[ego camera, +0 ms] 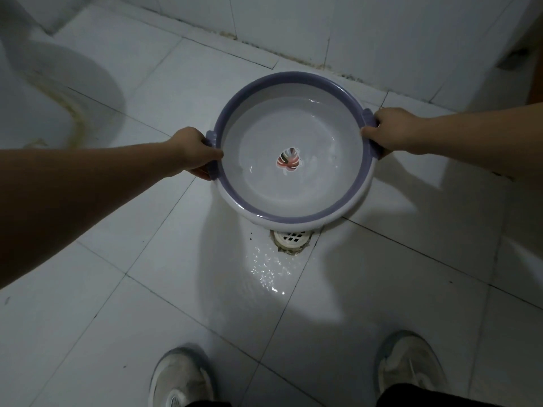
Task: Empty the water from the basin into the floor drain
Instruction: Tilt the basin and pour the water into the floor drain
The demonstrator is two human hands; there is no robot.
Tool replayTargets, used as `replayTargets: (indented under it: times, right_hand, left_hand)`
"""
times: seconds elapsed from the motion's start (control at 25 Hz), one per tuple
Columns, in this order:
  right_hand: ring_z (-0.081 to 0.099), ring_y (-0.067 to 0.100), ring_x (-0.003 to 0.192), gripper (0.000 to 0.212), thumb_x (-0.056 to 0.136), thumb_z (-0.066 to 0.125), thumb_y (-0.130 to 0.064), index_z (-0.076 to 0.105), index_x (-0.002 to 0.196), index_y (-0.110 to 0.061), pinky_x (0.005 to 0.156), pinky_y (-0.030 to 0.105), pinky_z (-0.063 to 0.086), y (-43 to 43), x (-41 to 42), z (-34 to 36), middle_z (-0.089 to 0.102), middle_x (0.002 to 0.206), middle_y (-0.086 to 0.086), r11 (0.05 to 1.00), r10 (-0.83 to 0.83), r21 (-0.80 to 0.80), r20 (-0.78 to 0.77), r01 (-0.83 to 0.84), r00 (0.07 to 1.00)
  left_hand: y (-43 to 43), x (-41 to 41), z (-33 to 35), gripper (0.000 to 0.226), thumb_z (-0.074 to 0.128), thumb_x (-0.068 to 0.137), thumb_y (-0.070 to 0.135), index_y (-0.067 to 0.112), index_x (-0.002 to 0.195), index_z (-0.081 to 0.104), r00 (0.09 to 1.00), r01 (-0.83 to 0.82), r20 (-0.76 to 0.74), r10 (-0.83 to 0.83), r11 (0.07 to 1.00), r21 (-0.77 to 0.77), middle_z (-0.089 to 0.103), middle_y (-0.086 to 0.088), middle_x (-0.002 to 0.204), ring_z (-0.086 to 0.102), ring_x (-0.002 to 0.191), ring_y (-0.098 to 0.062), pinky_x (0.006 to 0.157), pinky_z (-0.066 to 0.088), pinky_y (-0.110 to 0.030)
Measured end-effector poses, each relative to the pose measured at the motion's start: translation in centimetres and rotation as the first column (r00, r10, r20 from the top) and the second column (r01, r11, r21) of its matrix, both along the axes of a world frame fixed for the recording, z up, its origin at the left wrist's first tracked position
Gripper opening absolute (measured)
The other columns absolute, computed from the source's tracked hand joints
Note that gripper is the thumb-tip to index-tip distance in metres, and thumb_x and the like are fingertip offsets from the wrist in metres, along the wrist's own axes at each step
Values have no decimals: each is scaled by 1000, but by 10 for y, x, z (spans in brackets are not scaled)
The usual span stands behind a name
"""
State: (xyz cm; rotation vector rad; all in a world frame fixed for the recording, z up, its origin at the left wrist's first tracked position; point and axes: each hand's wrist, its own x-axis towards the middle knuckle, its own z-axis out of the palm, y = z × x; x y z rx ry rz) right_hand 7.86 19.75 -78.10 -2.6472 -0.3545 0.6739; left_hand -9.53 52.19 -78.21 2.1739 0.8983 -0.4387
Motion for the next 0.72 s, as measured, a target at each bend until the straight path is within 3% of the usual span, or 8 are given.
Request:
replayTargets:
  times: [0.08, 0.2, 0.28, 0.48, 0.72]
  right_hand:
    - [69, 36, 77, 34, 96, 48, -28, 64, 92, 1, 76, 44, 57, 0, -1, 0, 70, 86, 23, 1000, 0, 1, 2, 0, 1000]
    - [67, 30, 66, 29, 95, 49, -27, 61, 83, -3, 67, 34, 55, -1, -2, 1, 69, 79, 19, 1000, -1, -3, -1, 1, 1000]
    - [68, 30, 68, 29, 95, 48, -27, 62, 86, -3, 69, 35, 54, -1, -2, 1, 69, 78, 18, 1000, -3, -13, 1, 3, 1000]
    - [63, 20, 53, 28, 95, 47, -26, 56, 74, -10, 49, 24, 41, 1, -1, 4, 65, 65, 10, 999, -3, -38, 18, 4, 1000]
    - [66, 27, 62, 28, 95, 48, -26, 60, 87, -2, 63, 29, 49, -1, 2, 4, 66, 74, 16, 1000, -6, -14, 9, 6, 1000]
  left_hand:
    - [0, -1, 1, 32, 67, 92, 19, -2, 115, 61, 1000, 5, -3, -5, 1000, 7, 71, -18, 99, 73, 74, -27, 59, 59, -31]
    - [0, 0, 3, 29, 68, 91, 18, 0, 112, 61, 1000, 0, 0, 0, 1000, 2, 71, -15, 93, 73, 65, -22, 47, 58, -26]
    - [0, -1, 2, 26, 68, 91, 17, 0, 110, 62, 1000, -1, 7, 1, 1000, 3, 71, -13, 88, 72, 57, -18, 42, 56, -23]
    - [0, -3, -2, 21, 68, 91, 19, 3, 103, 63, 1000, 8, 27, -9, 1000, 8, 72, -11, 84, 71, 52, -16, 40, 53, -20]
    - [-2, -4, -4, 11, 68, 91, 16, 6, 91, 63, 999, -5, 54, 6, 1000, -19, 72, -11, 80, 71, 52, -16, 38, 51, -19]
